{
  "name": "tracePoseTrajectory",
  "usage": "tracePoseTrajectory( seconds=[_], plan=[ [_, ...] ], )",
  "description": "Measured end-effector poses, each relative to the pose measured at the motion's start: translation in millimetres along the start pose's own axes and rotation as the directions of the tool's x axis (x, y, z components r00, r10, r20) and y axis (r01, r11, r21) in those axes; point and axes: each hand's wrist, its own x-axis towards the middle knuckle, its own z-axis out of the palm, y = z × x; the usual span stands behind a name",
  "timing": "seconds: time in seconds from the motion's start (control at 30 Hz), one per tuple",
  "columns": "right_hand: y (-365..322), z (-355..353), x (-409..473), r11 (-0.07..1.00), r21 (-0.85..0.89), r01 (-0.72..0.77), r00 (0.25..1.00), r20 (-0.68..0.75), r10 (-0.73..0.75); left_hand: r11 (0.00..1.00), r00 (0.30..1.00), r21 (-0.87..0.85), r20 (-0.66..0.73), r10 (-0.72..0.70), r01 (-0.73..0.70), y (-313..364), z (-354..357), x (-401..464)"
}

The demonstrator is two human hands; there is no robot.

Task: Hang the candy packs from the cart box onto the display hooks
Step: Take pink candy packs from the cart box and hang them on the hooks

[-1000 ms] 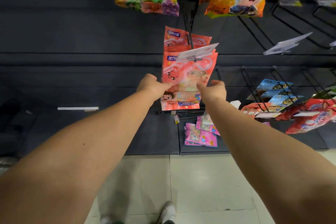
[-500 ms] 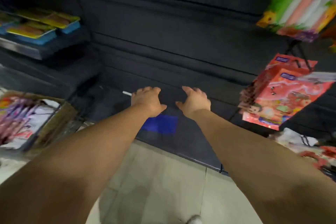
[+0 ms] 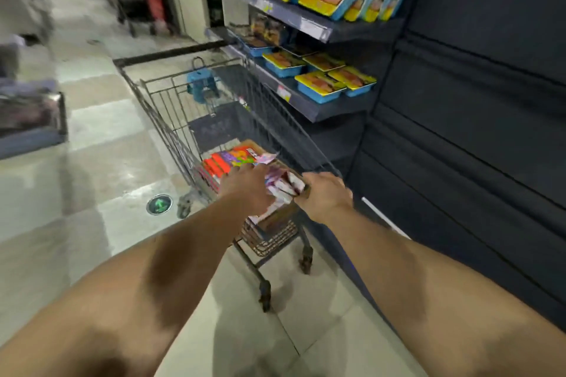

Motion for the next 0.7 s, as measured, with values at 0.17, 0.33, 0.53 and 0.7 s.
tracePoseTrajectory(
  seconds=[0.17, 0.33, 0.53, 0.7],
  plan=[
    [-45, 24, 58, 0.997, -0.027, 0.072, 0.996, 0.059, -0.071, 0.994, 0.994, -0.028, 0.005, -0.107, 0.107, -58, 1, 35],
    [-66, 31, 138, 0.994, 0.034, 0.103, 0.992, 0.070, -0.105, 0.983, 0.982, 0.003, 0.037, -0.184, 0.184, -88, -8, 96],
    [-54, 10, 231, 0.996, 0.084, 0.038, 0.990, 0.134, -0.049, 0.965, 0.963, -0.016, 0.072, -0.259, 0.260, -107, -24, 180],
    [-34, 15, 272, 0.985, 0.159, -0.071, 0.977, 0.210, 0.036, 0.950, 0.930, -0.032, 0.216, -0.296, 0.310, -115, 2, 229]
  ],
)
